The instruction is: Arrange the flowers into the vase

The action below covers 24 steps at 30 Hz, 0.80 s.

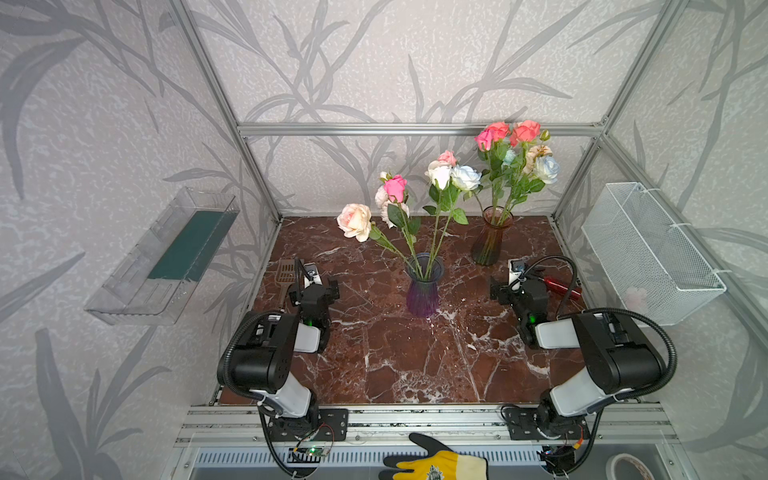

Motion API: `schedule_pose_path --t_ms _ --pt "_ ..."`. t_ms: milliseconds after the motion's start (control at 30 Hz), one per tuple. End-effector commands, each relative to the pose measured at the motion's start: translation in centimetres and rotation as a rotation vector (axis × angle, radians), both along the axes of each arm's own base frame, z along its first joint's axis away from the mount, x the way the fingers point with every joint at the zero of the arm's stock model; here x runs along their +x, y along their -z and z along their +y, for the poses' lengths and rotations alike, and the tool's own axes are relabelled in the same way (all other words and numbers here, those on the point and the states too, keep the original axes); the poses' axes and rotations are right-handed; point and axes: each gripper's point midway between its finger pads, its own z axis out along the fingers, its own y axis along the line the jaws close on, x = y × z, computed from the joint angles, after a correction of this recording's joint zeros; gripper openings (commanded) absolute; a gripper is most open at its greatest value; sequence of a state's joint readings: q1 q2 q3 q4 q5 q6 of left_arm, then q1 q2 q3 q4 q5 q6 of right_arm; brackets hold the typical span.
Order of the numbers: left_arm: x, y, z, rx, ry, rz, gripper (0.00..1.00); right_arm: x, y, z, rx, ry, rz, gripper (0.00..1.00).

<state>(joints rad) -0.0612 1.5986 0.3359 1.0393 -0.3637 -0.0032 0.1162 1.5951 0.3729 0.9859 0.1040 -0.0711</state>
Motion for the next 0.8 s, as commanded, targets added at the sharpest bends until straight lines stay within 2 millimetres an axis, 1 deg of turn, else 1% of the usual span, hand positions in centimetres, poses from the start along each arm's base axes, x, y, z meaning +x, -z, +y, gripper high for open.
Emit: schedule_pose_path --t_ms 0,767 --pt "0.36 -0.89 0.03 -0.009 0.001 -0.028 0.99 -0.06 -0.34 -0.08 0.003 0.010 -0.012 0.99" --pt "0.33 -0.86 0.04 -0.007 0.002 -0.029 0.99 -0.07 -0.36 0.15 -0.012 0.011 -0.015 0.99"
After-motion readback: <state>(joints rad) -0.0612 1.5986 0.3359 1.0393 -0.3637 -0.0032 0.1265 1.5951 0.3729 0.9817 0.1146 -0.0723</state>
